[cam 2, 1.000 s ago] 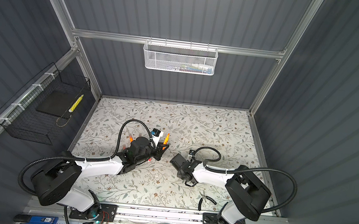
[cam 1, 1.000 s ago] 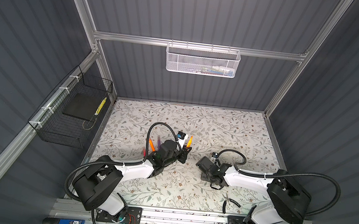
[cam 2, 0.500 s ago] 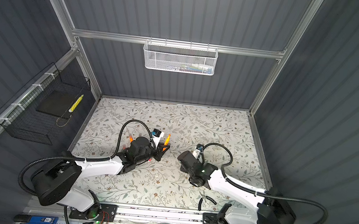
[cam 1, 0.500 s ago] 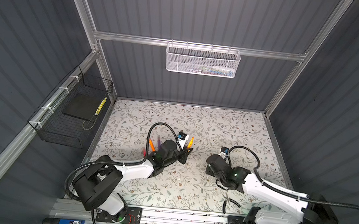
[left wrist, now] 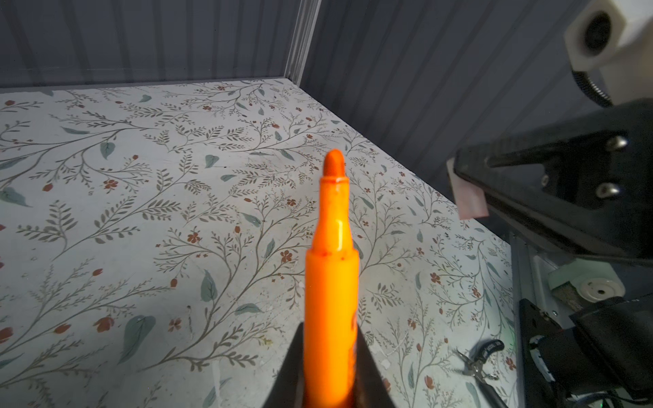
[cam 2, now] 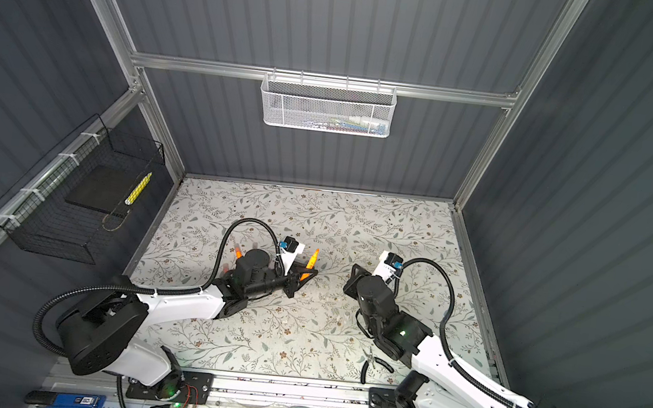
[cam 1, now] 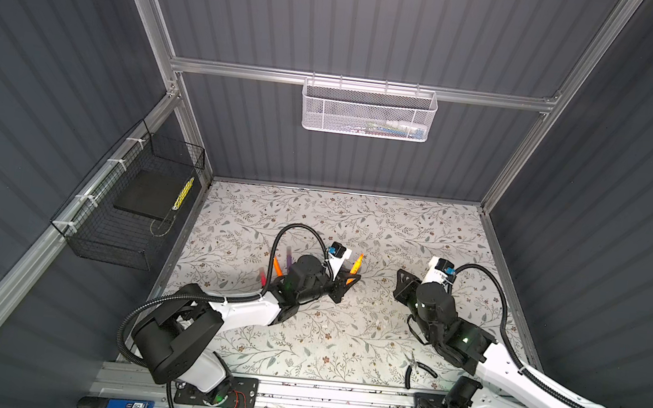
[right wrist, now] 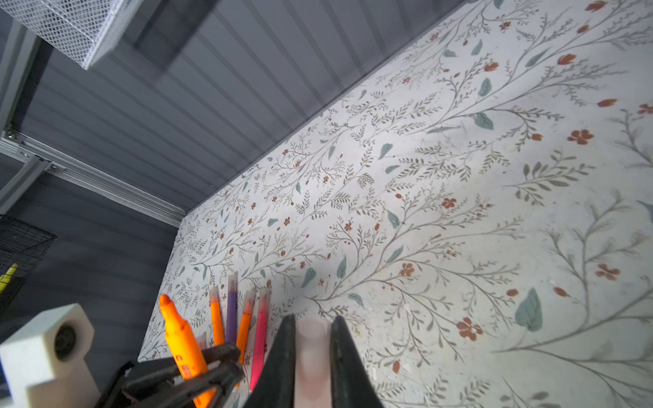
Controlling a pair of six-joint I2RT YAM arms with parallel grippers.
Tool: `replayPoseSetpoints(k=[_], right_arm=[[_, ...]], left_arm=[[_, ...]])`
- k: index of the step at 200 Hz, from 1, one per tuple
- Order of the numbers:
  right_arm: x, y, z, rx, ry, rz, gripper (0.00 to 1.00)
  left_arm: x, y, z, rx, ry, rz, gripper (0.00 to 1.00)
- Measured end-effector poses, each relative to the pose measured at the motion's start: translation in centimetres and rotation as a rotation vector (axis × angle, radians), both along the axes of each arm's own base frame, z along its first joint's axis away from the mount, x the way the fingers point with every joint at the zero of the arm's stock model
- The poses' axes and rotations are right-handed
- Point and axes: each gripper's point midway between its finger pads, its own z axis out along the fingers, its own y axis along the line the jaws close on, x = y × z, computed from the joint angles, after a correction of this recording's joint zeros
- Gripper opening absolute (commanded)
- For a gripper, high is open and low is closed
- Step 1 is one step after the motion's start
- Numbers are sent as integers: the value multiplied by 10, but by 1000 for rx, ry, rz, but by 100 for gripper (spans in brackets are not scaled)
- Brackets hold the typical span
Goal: Insert the pens into the pen caps
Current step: 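Carry the pink cap with the right gripper above the orange marker tip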
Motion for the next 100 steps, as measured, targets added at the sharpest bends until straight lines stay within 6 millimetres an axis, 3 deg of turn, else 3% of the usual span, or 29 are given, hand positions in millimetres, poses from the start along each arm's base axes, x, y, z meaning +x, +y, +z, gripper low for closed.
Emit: replayPoseSetpoints(k=[75, 100], right_arm=[[35, 38, 27, 32, -95, 42, 0], [42, 48, 27, 44, -97, 59, 0]], left_arm=[[-17, -16, 6, -4, -25, -82, 0], [-18, -17, 6, -1, -30, -87, 0]])
